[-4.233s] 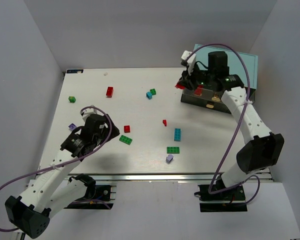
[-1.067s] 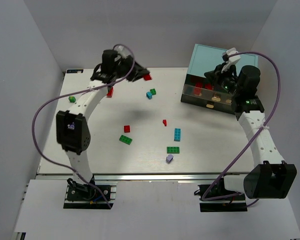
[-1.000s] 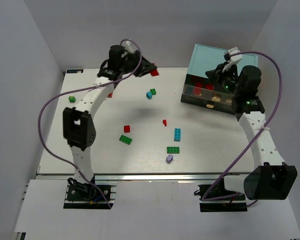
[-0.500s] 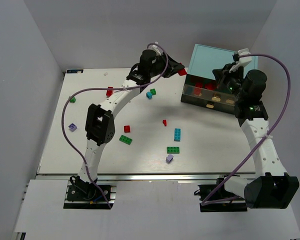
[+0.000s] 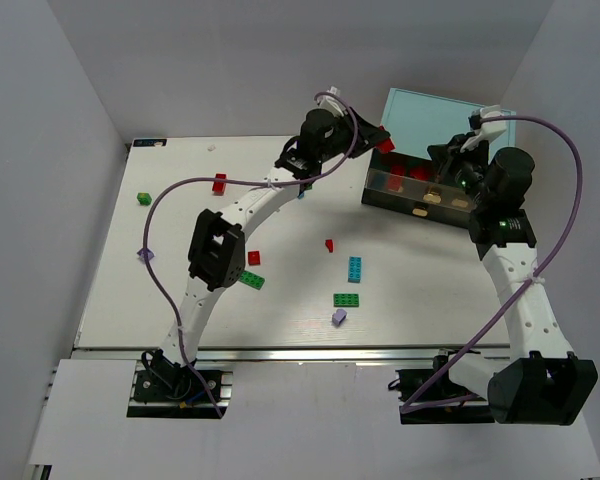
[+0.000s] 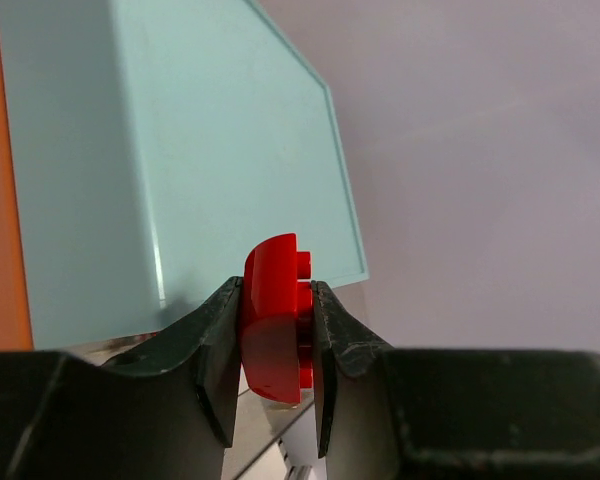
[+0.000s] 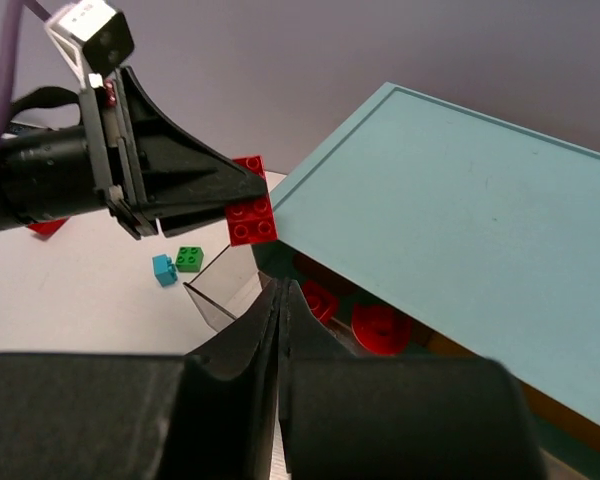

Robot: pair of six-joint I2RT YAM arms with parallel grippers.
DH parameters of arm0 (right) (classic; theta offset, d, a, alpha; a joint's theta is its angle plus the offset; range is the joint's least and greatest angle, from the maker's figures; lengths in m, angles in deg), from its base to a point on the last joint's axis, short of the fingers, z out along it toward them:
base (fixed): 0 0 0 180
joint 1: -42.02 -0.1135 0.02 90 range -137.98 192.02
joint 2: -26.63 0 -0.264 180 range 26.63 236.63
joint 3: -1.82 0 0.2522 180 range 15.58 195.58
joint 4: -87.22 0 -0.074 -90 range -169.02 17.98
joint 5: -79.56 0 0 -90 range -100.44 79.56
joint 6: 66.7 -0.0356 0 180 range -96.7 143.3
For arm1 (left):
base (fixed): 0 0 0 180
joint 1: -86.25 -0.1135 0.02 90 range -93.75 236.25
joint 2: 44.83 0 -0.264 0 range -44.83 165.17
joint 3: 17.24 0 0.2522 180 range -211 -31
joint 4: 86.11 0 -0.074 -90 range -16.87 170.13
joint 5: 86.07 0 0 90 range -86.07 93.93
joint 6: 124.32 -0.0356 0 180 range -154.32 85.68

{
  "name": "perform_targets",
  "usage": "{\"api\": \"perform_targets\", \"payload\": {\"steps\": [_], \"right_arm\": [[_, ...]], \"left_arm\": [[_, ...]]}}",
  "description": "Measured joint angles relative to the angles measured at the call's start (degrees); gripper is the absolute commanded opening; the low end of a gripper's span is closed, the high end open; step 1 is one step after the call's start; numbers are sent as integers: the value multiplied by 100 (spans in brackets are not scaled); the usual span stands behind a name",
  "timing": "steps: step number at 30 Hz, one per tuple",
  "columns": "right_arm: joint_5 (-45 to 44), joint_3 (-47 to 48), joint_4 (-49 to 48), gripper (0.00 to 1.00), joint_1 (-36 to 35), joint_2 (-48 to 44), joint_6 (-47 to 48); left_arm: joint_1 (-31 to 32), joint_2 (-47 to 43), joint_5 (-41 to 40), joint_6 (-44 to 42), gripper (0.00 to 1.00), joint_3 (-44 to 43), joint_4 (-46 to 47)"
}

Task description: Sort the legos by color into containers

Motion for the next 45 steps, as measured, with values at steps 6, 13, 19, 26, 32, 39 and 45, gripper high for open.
{"api": "perform_targets", "payload": {"steps": [6,13,19,26,32,39,45], "right_arm": [[7,-48,-13,15,37,-33,-20],[66,-136,-55,31,37,-70,-2],[131,-140,-83,33,39,-70,17],[175,-221,-118,39,39,-72,26],[1154,-225,-83,73,70,-92,682],[3923,101,1453,54,-138,214,3202],[4050,955,3101,47,-909,1198,4747]], "left_arm": [[11,234,92,-48,11,-2,52],[11,234,105,-129,50,-4,46],[11,227,127,-184,64,-72,107],[44,227,125,-232,64,-81,125],[42,227,50,-422,39,-140,-44],[-116,-98,-291,-1032,23,-107,-706],[-544,-1856,-789,-1871,66,1040,-1613]]}}
